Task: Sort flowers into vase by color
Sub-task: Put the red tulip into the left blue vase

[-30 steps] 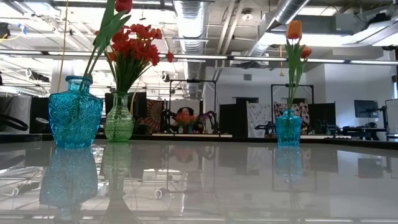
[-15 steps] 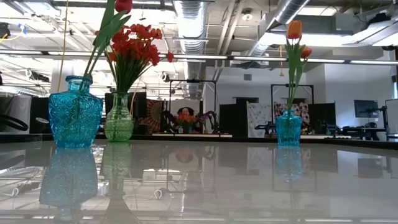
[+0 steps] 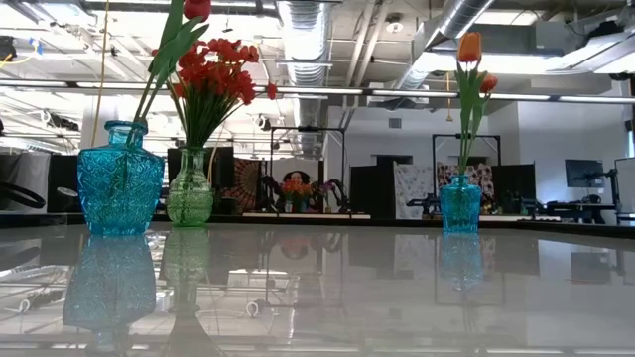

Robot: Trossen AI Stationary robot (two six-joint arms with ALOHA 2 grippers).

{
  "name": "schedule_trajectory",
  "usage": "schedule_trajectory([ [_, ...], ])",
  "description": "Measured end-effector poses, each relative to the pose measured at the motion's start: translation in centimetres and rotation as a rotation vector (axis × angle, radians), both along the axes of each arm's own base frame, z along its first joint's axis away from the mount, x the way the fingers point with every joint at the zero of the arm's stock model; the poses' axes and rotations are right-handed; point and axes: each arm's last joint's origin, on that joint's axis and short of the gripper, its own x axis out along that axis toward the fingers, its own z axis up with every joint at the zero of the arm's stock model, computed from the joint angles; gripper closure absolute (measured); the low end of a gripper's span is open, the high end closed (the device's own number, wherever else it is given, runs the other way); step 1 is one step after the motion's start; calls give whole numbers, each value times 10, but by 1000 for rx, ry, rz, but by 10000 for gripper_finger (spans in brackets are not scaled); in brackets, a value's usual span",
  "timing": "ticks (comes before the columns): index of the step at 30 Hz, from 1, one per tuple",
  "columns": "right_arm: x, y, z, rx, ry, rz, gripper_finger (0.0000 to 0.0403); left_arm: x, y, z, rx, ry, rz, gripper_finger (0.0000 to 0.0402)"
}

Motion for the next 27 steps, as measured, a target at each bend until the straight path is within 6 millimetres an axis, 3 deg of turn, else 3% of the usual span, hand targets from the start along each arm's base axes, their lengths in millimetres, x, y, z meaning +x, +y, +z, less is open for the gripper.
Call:
schedule_trajectory([
  [5,-1,0,-1,0,21,0,127,-28,-5,1,-23,26,-155,401],
  [9,-1,1,-2,7,31,5,127,-47,-6,-11,-51,170,-161,401],
  [15,-2,11,-6,9,71,31,126,-76,-2,-31,-66,363,5,401],
  [19,-2,18,-9,9,103,50,126,-90,1,-35,-22,395,125,401],
  [23,-2,22,-12,27,134,63,126,-96,5,-36,-13,388,250,401],
  [27,-3,23,-15,28,168,65,126,-88,6,-47,-9,403,281,401],
])
